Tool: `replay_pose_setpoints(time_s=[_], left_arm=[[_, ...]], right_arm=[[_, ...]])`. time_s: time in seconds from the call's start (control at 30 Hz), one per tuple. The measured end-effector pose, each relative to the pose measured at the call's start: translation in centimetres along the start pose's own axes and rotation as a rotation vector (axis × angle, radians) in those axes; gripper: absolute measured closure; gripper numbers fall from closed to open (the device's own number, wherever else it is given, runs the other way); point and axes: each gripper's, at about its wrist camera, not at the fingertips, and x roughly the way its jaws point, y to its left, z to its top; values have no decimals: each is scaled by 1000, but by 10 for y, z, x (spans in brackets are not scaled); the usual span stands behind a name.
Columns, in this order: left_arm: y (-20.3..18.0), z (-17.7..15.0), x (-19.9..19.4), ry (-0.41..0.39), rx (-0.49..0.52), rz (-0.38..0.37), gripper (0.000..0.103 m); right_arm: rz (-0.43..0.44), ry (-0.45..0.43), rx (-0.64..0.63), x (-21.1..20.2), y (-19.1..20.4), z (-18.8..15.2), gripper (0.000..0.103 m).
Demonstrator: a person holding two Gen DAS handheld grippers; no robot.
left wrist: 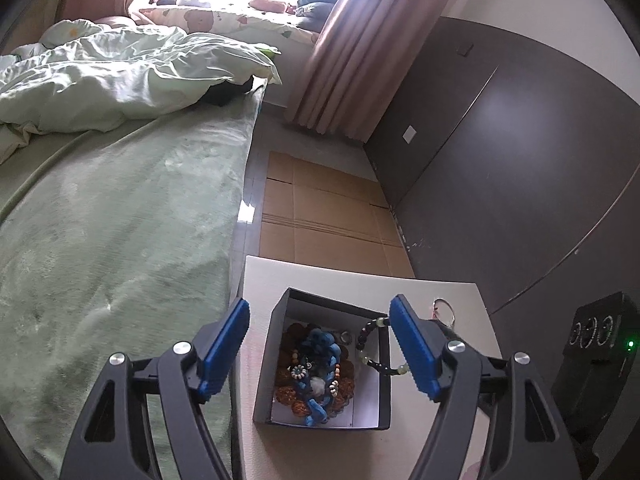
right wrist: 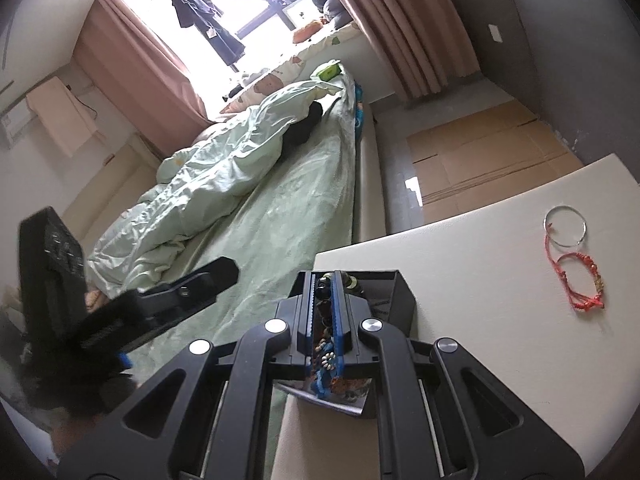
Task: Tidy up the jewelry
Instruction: 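Carry the ring into the box and open the left gripper while the right lifts the bracelet, then lower the black bead bracelet into the box and open the right gripper, then grasp the red string bracelet with the left gripper and lift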
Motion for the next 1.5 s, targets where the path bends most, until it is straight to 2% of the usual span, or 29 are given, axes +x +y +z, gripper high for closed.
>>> replay_pose_setpoints(time_s=[0.1, 0.13, 0.17, 0.23, 0.4, 0.47, 0.57, 0.6, 0.67, 0.73, 1.1, 1.23, 1.33, 1.4, 1.5], left_arm=[[-1, 0, -1, 0, 5, 0, 33], [0, 0, -2, 0, 5, 0, 33], [0, 0, -2, -1, 2, 0, 33], [2, 1, -3, -3, -3, 0, 33], [3, 1, -4, -2, -6, 7, 32], [1, 1, -4, 1, -1, 11, 28], [-4, -1, -3, -2, 16, 14, 13], [-6, -2, -3, -5, 25, 14, 8], [-14, -4, -2, -3, 53, 13, 8], [-21, -7, 1, 8, 69, 14, 8], [-64, -22, 18, 28, 144, 3, 8], [-85, -29, 26, 27, 206, 6, 8], [-102, -35, 34, 33, 252, 4, 9], [-110, -38, 41, 40, 266, 8, 12], [-122, -45, 54, 70, 271, -5, 18]], right_arm=[[3, 36, -18, 10, 7, -2, 91], [0, 61, -26, 14, 9, -4, 82], [-11, 58, -28, 14, 9, -5, 67], [-16, 25, -14, 8, 5, -7, 53], [-7, 27, 12, -3, -7, -4, 53], [-8, 32, 21, -8, -13, -3, 53], [-23, 29, 15, -20, -19, 1, 51], [-32, 27, 13, -25, -22, 2, 47], [-62, 3, 21, -36, -28, 4, 11], [-76, -31, 35, -50, -39, 7, 10], [-166, -53, 180, -91, -106, 17, 10], [-236, -17, 244, -101, -130, 17, 10], [-261, 24, 231, -106, -138, 17, 10], [-263, 12, 222, -112, -144, 14, 10], [-304, 53, 277, -112, -162, 10, 10]])
